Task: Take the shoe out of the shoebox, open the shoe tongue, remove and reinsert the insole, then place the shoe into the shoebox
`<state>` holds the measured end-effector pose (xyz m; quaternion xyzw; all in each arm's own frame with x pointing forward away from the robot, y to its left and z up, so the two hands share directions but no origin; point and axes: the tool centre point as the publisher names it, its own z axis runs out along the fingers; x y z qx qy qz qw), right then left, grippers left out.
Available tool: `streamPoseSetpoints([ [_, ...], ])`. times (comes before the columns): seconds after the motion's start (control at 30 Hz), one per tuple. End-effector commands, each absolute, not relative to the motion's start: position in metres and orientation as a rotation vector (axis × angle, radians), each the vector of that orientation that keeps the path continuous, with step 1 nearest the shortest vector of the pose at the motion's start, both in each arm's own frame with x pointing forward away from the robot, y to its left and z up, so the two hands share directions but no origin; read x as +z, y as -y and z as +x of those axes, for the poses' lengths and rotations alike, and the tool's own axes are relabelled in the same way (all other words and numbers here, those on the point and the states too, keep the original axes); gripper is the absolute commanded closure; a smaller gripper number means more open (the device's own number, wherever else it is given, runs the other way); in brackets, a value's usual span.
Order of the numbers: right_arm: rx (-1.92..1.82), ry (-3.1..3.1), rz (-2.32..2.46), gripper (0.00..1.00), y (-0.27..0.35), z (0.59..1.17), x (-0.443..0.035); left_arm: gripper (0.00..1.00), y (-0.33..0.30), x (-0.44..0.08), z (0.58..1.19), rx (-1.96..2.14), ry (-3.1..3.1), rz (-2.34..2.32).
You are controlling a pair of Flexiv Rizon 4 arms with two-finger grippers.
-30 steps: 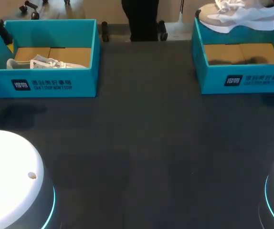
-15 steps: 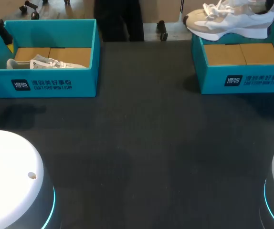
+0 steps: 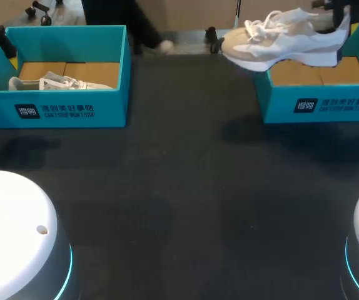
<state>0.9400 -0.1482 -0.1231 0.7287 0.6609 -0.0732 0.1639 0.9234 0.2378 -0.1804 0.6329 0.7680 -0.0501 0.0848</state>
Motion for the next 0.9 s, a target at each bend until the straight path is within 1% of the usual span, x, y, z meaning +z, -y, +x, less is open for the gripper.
streamPoseSetpoints([
  [0.03, -0.172, -1.858, 2.041, 1.00, 0.129, 0.923, -0.118, 0.00, -0.238, -0.180, 0.922, -0.141, -2.290, 1.887],
  [0.9, -0.176, -1.799, 2.071, 1.00, 0.010, 0.801, -0.112, 0.00, -0.238, -0.180, 0.922, -0.141, -2.290, 1.887],
])
